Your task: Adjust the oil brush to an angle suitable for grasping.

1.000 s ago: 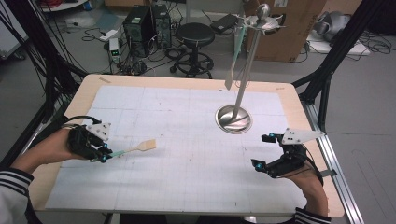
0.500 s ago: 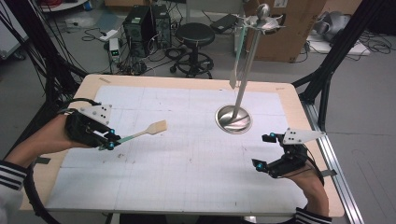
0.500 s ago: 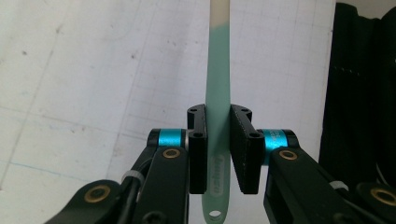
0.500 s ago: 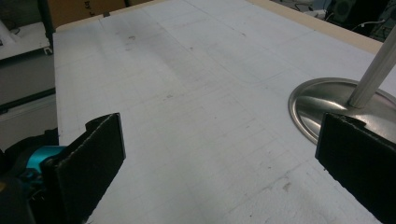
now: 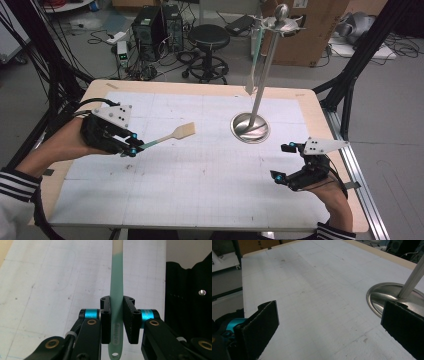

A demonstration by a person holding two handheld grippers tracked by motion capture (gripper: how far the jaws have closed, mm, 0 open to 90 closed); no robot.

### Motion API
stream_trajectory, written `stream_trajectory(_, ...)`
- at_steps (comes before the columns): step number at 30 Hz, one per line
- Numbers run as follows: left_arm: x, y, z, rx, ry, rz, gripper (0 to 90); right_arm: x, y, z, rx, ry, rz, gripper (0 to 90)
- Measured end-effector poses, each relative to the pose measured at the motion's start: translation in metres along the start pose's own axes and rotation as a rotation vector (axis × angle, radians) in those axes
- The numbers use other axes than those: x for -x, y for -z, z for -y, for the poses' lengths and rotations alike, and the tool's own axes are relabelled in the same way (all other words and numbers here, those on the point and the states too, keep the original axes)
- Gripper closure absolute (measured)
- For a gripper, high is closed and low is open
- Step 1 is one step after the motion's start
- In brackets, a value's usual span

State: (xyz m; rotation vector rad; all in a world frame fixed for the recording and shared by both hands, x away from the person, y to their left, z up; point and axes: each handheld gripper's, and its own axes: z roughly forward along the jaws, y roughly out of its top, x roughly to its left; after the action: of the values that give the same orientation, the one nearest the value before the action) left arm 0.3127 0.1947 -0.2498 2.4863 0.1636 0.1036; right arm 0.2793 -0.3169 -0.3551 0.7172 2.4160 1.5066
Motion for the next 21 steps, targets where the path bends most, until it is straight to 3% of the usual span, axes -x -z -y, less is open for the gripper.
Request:
stream_trajectory(6, 0.003, -0.007, -0.02, 0.029, -0.022, 0.011, 78.0, -0.001, 0.004, -0.001, 0.011, 0.011, 0.002, 0.1)
stream_trajectory(13, 0.003, -0.025, -0.047, 0.078, -0.047, 0.063, 78.0, -0.003, 0.008, -0.003, 0.018, 0.026, -0.005, 0.0)
stream_trajectory(21, 0.001, -0.052, -0.06, 0.094, -0.068, 0.087, 78.0, -0.004, 0.013, -0.003, 0.026, 0.03, -0.001, 0.0)
